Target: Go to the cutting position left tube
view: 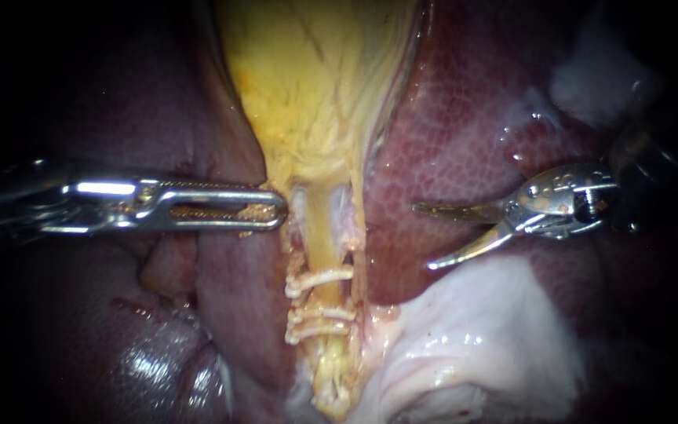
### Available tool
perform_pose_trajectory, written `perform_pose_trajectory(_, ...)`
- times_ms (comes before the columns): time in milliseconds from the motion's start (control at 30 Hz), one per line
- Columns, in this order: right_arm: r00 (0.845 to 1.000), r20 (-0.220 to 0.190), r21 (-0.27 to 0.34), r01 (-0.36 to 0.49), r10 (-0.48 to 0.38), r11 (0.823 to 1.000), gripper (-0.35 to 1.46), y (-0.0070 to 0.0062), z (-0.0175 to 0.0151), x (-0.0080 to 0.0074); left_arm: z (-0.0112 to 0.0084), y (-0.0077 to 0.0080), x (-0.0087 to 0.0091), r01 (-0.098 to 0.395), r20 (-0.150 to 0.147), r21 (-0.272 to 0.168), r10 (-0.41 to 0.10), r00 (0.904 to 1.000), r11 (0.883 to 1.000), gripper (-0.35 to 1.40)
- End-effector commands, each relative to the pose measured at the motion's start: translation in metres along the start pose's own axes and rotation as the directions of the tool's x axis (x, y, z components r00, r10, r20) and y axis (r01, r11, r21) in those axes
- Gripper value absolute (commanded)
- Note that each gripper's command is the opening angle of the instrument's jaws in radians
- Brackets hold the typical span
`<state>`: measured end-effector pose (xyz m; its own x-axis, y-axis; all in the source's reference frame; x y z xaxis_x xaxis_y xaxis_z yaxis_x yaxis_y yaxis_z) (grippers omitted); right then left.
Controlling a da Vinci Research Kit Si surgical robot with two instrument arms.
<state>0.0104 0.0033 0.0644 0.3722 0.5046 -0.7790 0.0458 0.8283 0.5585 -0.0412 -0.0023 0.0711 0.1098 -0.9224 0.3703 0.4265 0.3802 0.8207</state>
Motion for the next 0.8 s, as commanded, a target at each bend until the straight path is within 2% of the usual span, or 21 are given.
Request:
perform_pose_trajectory(33, 1.000, 0.000, 0.000, 0.000, 0.000, 1.000, 1.43, 0.0000, 0.0000, 0.0000, -0.0001, 0.0000, 0.0000, 0.000, 0.000, 0.001, 0.000, 1.0000, 1.000, -0.35)
perform_pose_trajectory(133, 1.000, -0.003, -0.001, 0.000, 0.000, 1.000, 1.43, 0.0001, 0.0000, -0.0001, -0.0013, -0.0002, -0.0009, 0.004, -0.006, 0.009, -0.004, 1.0000, 1.000, -0.35)
perform_pose_trajectory(267, 1.000, -0.003, 0.001, 0.000, 0.000, 1.000, 1.43, 0.0001, 0.0002, -0.0002, -0.0038, -0.0003, -0.0027, 0.015, -0.005, -0.007, -0.015, 0.9999, 1.000, -0.35)
perform_pose_trajectory(367, 1.000, -0.003, 0.007, 0.001, -0.001, 1.000, 1.43, 0.0001, 0.0004, -0.0003, -0.0061, -0.0005, -0.0041, 0.030, 0.013, -0.014, -0.030, 0.9995, 0.999, -0.35)
perform_pose_trajectory(500, 1.000, -0.004, 0.026, 0.005, -0.005, 1.000, 1.43, -0.0002, 0.0012, -0.0007, -0.0081, -0.0006, -0.0050, 0.032, 0.030, -0.020, -0.031, 0.9991, 0.999, -0.35)
perform_pose_trajectory(633, 1.000, -0.004, 0.077, -0.019, 0.019, 0.997, 1.43, -0.0008, 0.0040, -0.0027, -0.0086, -0.0003, -0.0049, 0.032, 0.034, -0.024, -0.031, 0.9989, 0.999, -0.35)
perform_pose_trajectory(800, 0.997, 0.033, 0.121, -0.068, 0.065, 0.990, 1.43, -0.0008, 0.0087, -0.0061, -0.0085, -0.0001, -0.0047, 0.031, 0.035, -0.024, -0.030, 0.9990, 0.999, -0.35)
